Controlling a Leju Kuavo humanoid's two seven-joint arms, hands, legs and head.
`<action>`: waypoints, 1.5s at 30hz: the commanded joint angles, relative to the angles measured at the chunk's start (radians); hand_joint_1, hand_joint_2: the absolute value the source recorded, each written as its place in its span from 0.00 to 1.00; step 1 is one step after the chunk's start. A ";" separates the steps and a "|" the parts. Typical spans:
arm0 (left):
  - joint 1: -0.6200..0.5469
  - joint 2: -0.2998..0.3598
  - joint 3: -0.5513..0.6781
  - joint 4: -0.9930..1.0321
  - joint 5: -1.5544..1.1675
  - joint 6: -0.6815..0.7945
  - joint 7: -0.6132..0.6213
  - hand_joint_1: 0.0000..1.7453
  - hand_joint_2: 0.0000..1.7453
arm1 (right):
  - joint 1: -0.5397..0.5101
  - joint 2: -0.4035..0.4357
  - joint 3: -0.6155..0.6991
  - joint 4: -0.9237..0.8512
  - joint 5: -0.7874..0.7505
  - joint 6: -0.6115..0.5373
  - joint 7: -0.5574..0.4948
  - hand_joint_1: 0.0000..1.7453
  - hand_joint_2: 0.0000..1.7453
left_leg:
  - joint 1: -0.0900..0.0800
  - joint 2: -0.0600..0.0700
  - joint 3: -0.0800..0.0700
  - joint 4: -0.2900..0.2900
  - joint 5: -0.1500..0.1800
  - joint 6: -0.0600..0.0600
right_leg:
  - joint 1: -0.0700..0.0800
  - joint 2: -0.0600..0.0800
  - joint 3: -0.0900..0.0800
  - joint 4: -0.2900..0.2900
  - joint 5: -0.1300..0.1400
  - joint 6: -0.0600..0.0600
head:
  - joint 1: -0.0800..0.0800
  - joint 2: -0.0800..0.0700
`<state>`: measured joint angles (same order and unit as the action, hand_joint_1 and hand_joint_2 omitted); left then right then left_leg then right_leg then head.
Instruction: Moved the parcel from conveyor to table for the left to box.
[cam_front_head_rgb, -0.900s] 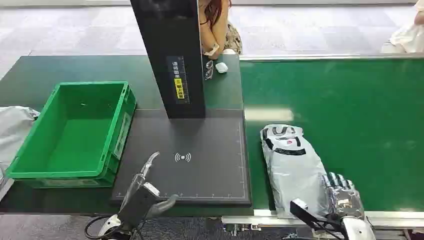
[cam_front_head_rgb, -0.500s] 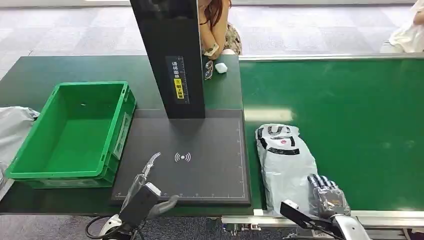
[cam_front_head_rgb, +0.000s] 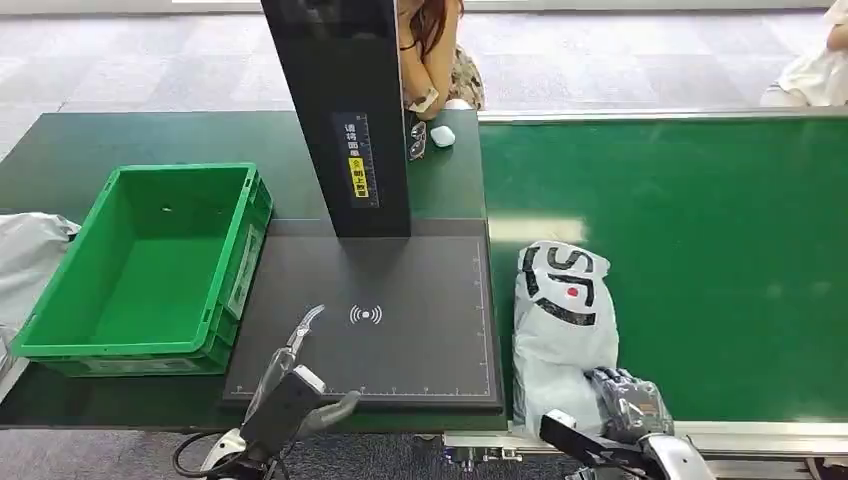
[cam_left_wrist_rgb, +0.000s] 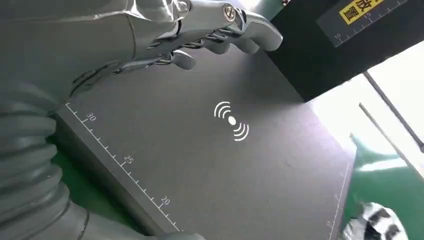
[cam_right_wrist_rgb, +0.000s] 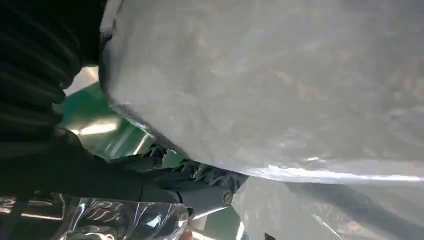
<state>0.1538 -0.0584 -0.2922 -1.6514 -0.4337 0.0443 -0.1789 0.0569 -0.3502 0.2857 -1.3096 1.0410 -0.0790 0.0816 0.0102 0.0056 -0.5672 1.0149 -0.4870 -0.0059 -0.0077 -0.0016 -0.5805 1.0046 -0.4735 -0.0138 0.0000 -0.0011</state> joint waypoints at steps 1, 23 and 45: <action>-0.010 0.000 0.004 0.029 -0.009 0.002 0.009 0.00 1.00 | -0.024 0.034 0.060 0.101 -0.014 -0.005 -0.003 1.00 1.00 | 0.001 -0.002 0.004 -0.003 0.001 0.000 | 0.001 -0.001 0.004 -0.003 0.000 0.000 | 0.000 0.000; -0.005 0.012 -0.022 0.043 -0.007 0.063 0.008 0.00 1.00 | 0.008 0.304 -0.251 -0.198 -0.999 -0.404 -0.458 1.00 1.00 | 0.000 -0.001 0.000 -0.002 0.000 0.000 | 0.000 -0.001 0.000 -0.001 0.000 0.000 | 0.000 0.000; 0.045 -0.044 0.143 -0.161 0.113 0.457 -0.152 0.00 1.00 | -0.315 0.347 0.357 0.094 -1.157 0.134 -0.304 1.00 1.00 | 0.003 0.007 0.000 -0.001 0.000 -0.002 | 0.002 0.007 -0.001 0.000 0.002 -0.001 | 0.000 0.000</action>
<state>0.1762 -0.0656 -0.2872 -1.6781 -0.4001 0.2771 -0.2514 -0.0496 -0.0713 0.3545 -1.5102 -0.0386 -0.0979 -0.3131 0.0115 0.0050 -0.5689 1.0139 -0.4854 -0.0082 -0.0065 -0.0019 -0.5810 1.0063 -0.4738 -0.0145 0.0000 -0.0011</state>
